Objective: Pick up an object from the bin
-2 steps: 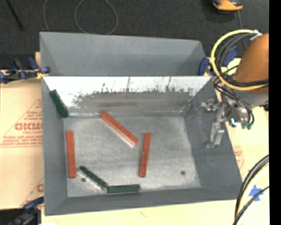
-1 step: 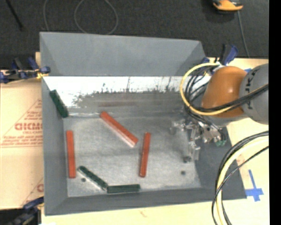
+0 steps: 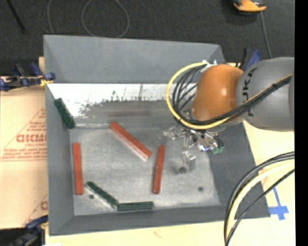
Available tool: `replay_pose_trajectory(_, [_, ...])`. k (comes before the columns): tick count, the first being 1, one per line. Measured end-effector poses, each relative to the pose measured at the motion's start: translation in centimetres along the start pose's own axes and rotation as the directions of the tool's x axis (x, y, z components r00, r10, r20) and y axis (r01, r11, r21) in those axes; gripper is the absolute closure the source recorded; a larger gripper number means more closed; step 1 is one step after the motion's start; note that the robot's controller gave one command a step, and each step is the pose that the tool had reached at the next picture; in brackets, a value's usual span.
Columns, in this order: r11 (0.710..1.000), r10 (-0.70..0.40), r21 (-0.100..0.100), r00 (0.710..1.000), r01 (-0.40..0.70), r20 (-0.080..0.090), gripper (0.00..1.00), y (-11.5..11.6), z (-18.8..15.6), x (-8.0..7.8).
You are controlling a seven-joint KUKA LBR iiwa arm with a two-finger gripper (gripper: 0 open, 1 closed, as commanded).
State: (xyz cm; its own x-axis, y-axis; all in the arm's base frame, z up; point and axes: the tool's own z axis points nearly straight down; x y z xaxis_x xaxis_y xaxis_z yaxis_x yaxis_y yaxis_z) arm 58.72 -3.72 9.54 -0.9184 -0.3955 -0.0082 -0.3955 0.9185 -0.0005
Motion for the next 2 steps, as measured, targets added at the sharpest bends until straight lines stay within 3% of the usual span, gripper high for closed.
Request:
replay_pose_trajectory(1, [0.999, -0.038, 0.000, 0.999, 0.038, -0.003, 0.00, 3.20, 1.85, -0.62])
replay_pose_trajectory(2, [0.999, -0.038, 0.004, 0.999, 0.038, -0.001, 1.00, 2.96, 1.68, -0.62])
